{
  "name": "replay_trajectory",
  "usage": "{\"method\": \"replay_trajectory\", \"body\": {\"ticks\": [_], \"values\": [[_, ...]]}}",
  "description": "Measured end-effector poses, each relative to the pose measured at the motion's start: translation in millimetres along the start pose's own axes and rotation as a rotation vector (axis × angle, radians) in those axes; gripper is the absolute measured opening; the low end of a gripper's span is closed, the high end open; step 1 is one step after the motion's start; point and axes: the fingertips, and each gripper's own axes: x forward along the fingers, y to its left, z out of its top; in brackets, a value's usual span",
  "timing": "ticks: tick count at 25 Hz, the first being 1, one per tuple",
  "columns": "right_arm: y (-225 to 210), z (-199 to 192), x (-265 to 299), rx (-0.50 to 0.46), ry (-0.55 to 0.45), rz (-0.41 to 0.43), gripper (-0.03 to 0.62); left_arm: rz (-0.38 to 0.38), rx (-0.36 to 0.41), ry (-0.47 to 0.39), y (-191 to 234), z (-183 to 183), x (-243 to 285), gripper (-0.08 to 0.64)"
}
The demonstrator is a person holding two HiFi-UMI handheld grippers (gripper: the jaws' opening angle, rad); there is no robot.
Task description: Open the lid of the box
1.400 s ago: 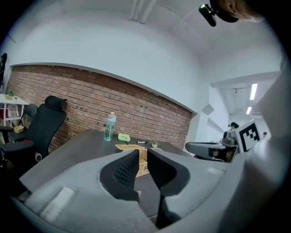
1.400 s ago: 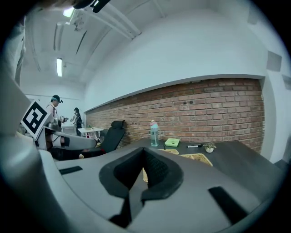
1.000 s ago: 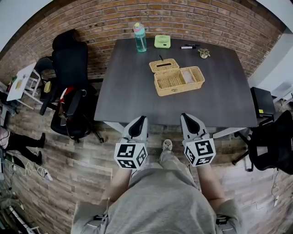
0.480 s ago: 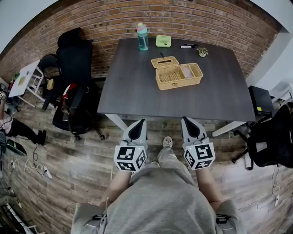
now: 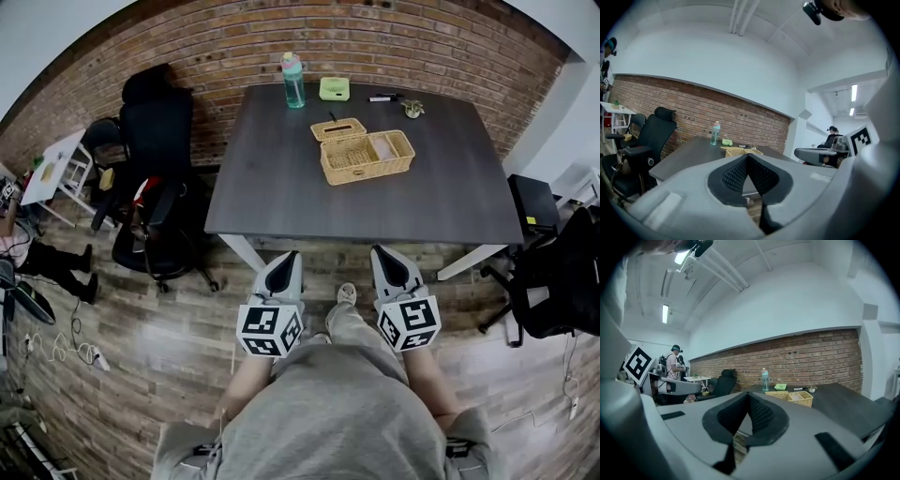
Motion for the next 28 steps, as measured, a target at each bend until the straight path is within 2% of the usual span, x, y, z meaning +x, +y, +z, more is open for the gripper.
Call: {"method": "replay_trajectory", "body": {"ticks": [6,12,28], "values": [[-3.2,-0.8,-2.2,0.061,-0.017,-0.002,0.002,-0.003,-0.007,0.008,-0.8,-2.2,-1.1,0.017],[-2.5,0.8,-0.1,0.030,-0.020,0.005,0.002,-0.009,-0.008,0.017,-1.1,-4.6,4.0,0.017],[-18.8,-1.1,11.7,0.033,-0.010,0.002,0.002,-0.012,-0.020,0.040,1.1,-8.0,23.6,0.017]]}}
